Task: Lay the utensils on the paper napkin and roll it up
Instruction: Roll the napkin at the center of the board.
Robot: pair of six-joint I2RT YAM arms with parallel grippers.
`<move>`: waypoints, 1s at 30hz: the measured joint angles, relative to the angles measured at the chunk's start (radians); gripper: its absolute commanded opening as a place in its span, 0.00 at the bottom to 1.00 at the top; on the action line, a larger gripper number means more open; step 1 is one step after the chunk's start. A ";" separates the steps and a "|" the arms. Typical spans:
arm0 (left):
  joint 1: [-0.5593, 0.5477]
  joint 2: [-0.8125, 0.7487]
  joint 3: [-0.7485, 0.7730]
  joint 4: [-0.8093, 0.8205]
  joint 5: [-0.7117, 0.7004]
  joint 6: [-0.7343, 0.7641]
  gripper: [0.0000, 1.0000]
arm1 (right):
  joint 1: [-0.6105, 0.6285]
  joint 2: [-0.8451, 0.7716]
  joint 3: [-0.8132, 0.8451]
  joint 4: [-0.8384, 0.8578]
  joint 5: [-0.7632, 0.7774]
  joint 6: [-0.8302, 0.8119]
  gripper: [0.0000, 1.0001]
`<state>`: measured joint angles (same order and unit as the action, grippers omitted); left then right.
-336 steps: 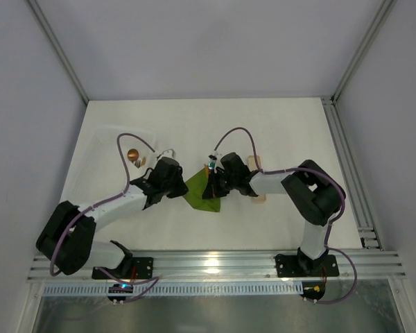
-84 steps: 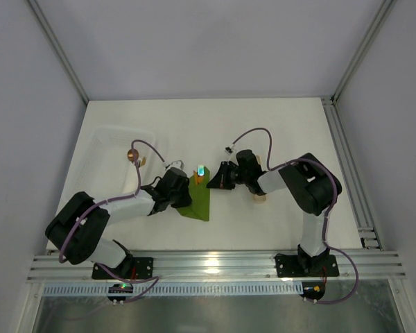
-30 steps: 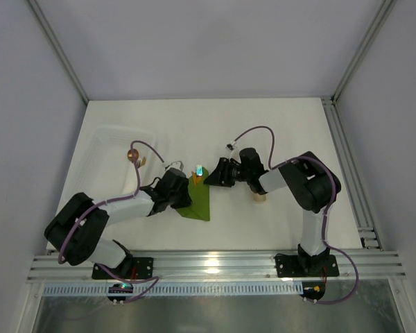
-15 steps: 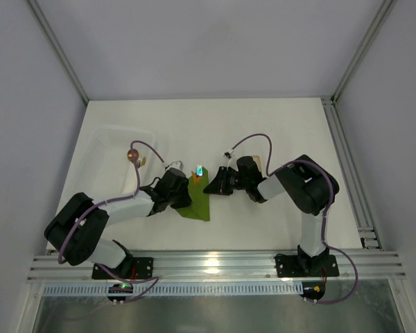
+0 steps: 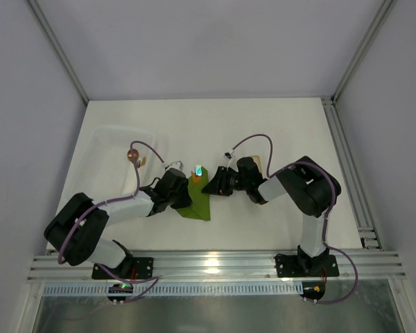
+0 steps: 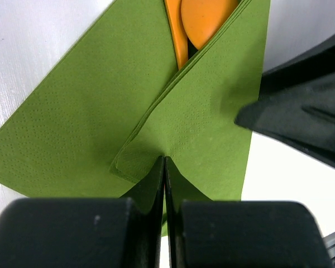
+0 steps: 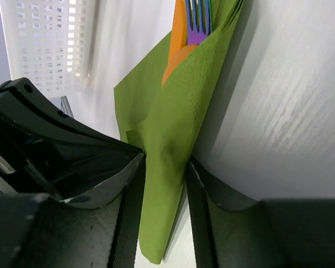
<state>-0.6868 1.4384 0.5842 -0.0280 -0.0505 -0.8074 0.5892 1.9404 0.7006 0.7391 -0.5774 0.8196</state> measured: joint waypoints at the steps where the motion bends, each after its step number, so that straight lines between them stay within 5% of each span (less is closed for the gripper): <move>1: 0.000 0.000 0.000 0.000 0.000 0.000 0.00 | 0.004 -0.007 -0.011 0.008 0.000 0.000 0.42; 9: 0.000 0.000 -0.001 0.000 0.001 0.000 0.00 | 0.062 -0.056 -0.119 0.086 0.014 0.023 0.41; 25: 0.000 -0.003 -0.003 0.000 0.002 0.000 0.00 | 0.101 -0.055 -0.166 0.117 0.065 0.061 0.04; 29: 0.000 -0.003 -0.003 0.001 0.002 0.000 0.00 | 0.101 -0.055 -0.166 0.117 0.068 0.063 0.04; 30: 0.000 -0.003 -0.004 0.001 0.002 0.000 0.00 | 0.101 -0.055 -0.166 0.116 0.068 0.063 0.13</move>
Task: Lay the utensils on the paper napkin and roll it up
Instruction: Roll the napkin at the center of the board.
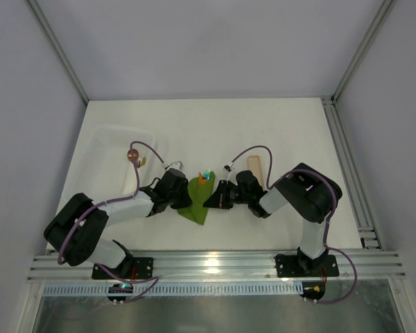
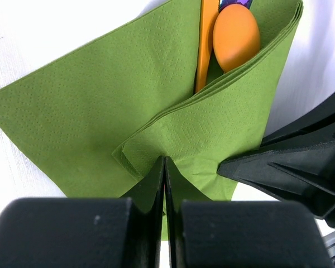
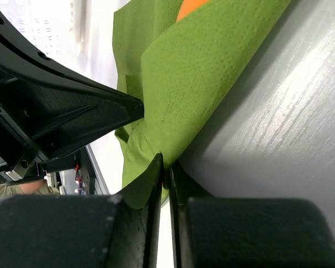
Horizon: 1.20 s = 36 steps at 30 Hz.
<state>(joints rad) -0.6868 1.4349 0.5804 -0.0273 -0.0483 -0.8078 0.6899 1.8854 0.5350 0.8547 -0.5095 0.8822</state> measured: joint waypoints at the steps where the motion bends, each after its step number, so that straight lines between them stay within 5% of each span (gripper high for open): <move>1: 0.000 0.000 0.000 0.000 0.000 0.000 0.00 | 0.000 0.000 0.000 -0.002 0.000 0.001 0.22; 2: 0.000 0.000 0.000 0.000 0.000 0.000 0.00 | 0.000 0.000 0.003 -0.003 -0.003 0.003 0.38; 3: 0.000 -0.002 -0.001 0.000 0.000 0.000 0.00 | 0.000 -0.002 0.006 -0.003 -0.006 0.008 0.41; 9: 0.000 -0.005 -0.003 0.000 0.001 -0.001 0.00 | 0.010 -0.028 -0.001 0.014 -0.002 0.007 0.49; 26: 0.000 -0.024 -0.018 -0.006 0.005 -0.002 0.00 | 0.074 -0.075 -0.140 0.145 0.076 0.080 0.49; 31: 0.000 -0.039 -0.024 -0.022 0.004 -0.001 0.00 | 0.073 -0.187 -0.133 -0.037 0.151 0.019 0.47; 34: 0.000 -0.048 -0.025 -0.037 0.003 0.000 0.00 | 0.073 -0.272 -0.108 -0.206 0.200 -0.051 0.38; 36: 0.000 -0.055 -0.029 -0.045 0.003 0.001 0.00 | 0.073 -0.313 -0.083 -0.306 0.223 -0.094 0.23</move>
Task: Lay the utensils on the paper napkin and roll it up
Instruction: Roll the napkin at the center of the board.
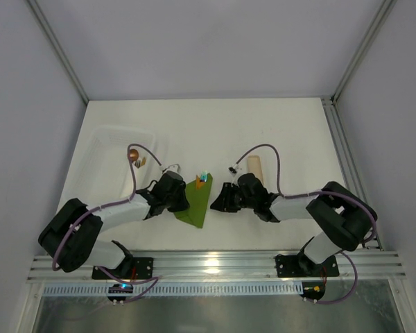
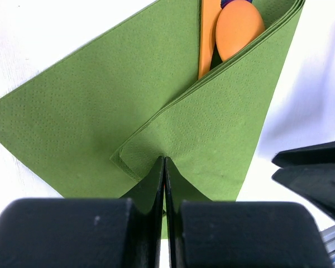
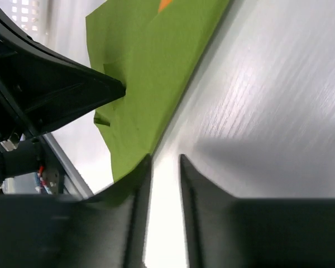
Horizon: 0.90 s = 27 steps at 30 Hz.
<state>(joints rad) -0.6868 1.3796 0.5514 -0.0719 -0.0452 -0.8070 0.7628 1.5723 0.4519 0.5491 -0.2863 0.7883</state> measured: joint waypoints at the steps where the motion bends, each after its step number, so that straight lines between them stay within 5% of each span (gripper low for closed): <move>1: 0.000 -0.003 -0.001 -0.003 0.000 0.000 0.00 | -0.001 -0.014 0.021 -0.051 0.010 -0.020 0.17; 3: 0.000 -0.003 -0.002 -0.003 0.000 0.000 0.00 | -0.001 -0.023 0.082 -0.134 0.017 -0.049 0.04; 27: 0.000 -0.015 -0.012 -0.002 -0.004 -0.005 0.00 | 0.111 0.218 0.397 -0.320 0.035 -0.045 0.04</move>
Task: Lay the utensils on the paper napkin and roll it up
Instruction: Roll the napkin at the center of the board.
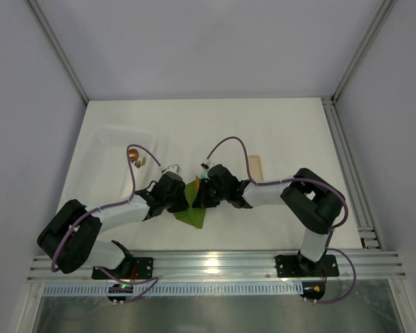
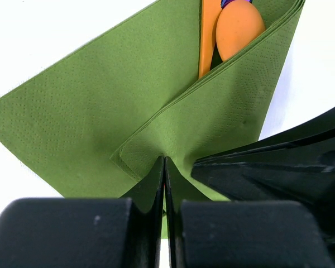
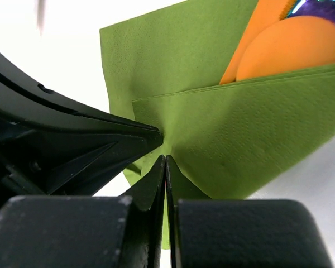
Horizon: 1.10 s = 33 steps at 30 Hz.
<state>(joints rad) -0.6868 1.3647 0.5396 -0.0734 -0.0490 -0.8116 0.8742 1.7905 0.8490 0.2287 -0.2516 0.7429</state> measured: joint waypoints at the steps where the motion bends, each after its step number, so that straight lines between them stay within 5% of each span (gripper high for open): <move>1: 0.000 0.000 0.000 0.000 0.000 0.000 0.00 | 0.005 0.008 0.006 -0.003 0.003 0.001 0.04; 13: -0.002 -0.014 0.000 -0.016 -0.015 0.000 0.01 | 0.021 0.037 0.048 -0.061 0.045 0.017 0.04; 18: -0.006 -0.073 0.005 -0.087 -0.077 0.009 0.29 | 0.021 0.038 0.056 -0.087 0.067 0.018 0.04; 26: -0.005 -0.130 0.116 -0.256 -0.221 0.020 0.49 | 0.021 0.037 0.056 -0.087 0.070 0.018 0.04; 33: 0.058 -0.057 0.150 -0.317 -0.269 0.031 0.38 | 0.021 0.037 0.053 -0.082 0.069 0.017 0.04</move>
<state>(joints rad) -0.6292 1.3079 0.6891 -0.3901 -0.3180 -0.7803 0.8951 1.8278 0.9020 0.1467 -0.1822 0.7597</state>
